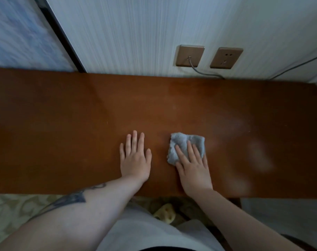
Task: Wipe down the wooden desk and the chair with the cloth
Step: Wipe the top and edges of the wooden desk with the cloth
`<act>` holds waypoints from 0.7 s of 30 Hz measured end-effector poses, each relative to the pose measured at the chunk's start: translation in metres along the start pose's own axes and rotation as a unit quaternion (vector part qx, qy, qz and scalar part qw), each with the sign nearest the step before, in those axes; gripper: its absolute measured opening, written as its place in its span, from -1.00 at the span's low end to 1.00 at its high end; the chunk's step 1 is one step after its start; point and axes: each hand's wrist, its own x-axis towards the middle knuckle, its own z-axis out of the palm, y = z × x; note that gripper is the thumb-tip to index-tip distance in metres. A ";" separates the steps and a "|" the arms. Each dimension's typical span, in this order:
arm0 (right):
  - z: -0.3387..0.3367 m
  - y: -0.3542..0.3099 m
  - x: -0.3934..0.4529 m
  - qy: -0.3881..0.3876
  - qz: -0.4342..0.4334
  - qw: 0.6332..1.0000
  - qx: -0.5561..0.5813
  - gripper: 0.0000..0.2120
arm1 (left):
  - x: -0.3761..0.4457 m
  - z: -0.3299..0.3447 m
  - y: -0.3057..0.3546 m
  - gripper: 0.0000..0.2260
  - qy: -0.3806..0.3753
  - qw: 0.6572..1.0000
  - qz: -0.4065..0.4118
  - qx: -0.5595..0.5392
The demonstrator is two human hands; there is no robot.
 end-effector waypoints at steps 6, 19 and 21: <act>-0.011 0.000 0.047 -0.046 -0.137 0.989 -0.034 -0.52 | 0.001 0.004 0.001 -0.49 0.040 0.999 -0.002 0.031; -0.024 0.006 0.087 -0.052 -0.097 0.993 -0.041 -0.48 | 0.038 -0.021 0.001 -0.51 0.013 0.999 0.001 -0.036; -0.018 0.005 0.082 -0.001 0.010 1.000 0.002 -0.48 | 0.057 -0.025 0.001 -0.47 0.013 0.999 0.032 -0.027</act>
